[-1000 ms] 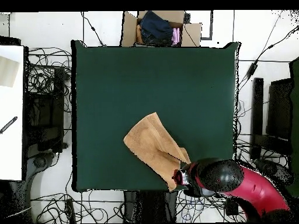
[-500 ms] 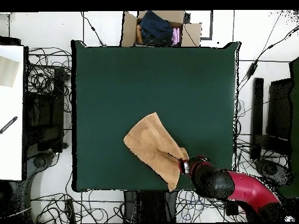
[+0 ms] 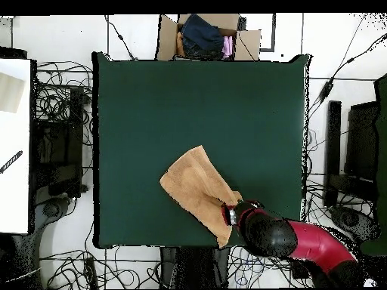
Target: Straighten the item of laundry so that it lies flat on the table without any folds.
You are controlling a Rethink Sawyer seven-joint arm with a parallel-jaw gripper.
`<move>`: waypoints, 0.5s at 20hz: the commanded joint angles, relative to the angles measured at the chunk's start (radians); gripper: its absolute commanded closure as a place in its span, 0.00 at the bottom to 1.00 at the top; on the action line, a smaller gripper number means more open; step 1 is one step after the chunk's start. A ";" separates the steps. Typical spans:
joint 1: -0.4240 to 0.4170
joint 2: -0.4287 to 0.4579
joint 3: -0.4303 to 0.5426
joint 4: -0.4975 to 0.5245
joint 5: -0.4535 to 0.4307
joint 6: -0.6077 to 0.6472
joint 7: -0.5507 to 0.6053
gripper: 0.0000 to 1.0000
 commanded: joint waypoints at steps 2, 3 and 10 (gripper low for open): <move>0.011 -0.084 0.113 0.055 0.104 0.134 0.048 0.00; 0.011 -0.086 0.115 0.056 0.107 0.138 0.046 0.00; 0.019 -0.101 0.108 0.056 0.124 0.162 0.048 0.00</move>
